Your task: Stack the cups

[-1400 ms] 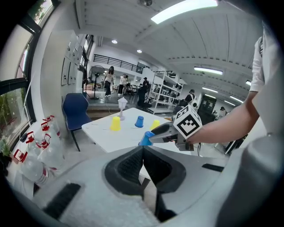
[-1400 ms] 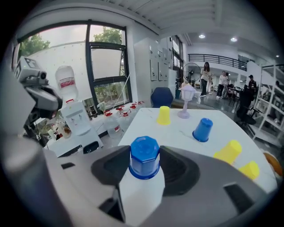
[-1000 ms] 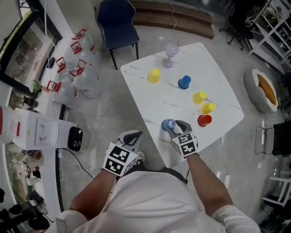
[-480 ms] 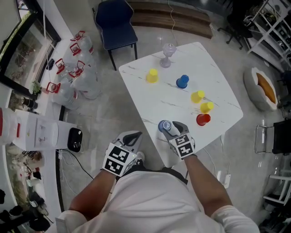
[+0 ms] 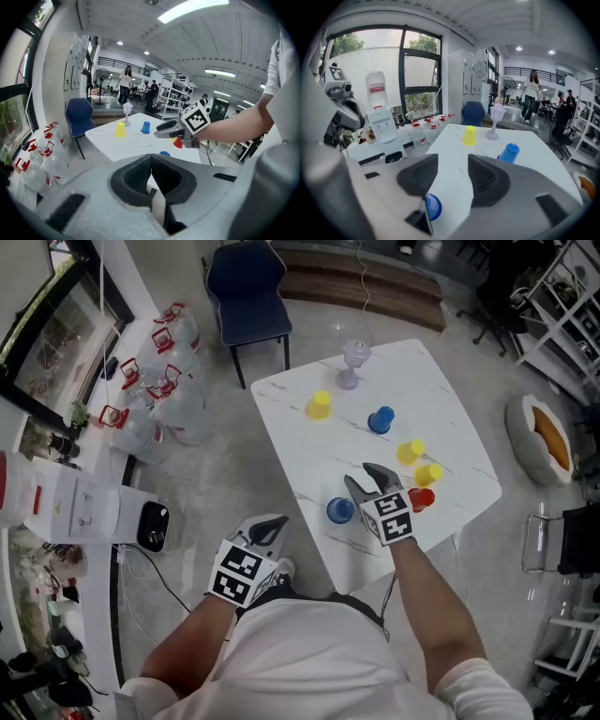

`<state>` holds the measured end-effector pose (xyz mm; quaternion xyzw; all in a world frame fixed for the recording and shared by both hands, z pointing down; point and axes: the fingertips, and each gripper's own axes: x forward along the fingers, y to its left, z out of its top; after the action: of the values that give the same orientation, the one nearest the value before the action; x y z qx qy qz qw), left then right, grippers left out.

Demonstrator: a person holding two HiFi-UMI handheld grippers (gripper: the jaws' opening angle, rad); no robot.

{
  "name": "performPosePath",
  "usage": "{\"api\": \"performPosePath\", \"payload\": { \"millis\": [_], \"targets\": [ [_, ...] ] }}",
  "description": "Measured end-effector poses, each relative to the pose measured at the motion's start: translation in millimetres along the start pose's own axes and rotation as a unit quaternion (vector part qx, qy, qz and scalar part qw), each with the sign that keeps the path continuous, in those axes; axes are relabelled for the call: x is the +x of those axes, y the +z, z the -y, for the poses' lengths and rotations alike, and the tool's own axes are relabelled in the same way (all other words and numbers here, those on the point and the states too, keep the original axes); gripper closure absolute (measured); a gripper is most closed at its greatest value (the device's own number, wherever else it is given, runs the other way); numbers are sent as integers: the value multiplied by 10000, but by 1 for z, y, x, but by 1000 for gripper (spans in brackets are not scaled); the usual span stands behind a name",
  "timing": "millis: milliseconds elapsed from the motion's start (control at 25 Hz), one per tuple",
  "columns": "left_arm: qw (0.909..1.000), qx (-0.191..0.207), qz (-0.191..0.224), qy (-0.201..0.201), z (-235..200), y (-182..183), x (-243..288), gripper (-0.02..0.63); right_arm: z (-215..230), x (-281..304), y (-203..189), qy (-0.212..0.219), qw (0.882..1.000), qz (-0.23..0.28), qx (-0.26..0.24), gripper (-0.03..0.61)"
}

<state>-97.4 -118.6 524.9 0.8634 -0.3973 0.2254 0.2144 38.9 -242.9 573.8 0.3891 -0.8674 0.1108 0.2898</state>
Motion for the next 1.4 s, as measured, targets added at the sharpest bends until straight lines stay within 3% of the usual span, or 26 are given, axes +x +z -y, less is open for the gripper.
{"api": "performPosePath", "payload": {
  "millis": [240, 560, 760, 1160, 1240, 1400],
  "targets": [
    [9994, -140, -40, 307, -11, -4, -5, 604, 35, 63, 36, 109, 9988, -133, -460, 373],
    [9967, -423, -4, 686, -28, -1, -12, 604, 56, 145, 66, 171, 9990, -320, -244, 360],
    [9952, -548, -120, 802, -30, -15, -19, 604, 65, 185, 71, 164, 9977, -574, -324, 308],
    [9922, -686, -262, 1005, -43, -35, -35, 604, 73, 219, 68, 153, 9941, -848, -655, 314],
    [9921, -670, -299, 1021, -44, -38, -36, 604, 73, 220, 65, 145, 9931, -894, -748, 359],
    [9927, -630, -340, 970, -44, -39, -36, 604, 71, 213, 68, 94, 9942, -791, -726, 368]
  ]
}}
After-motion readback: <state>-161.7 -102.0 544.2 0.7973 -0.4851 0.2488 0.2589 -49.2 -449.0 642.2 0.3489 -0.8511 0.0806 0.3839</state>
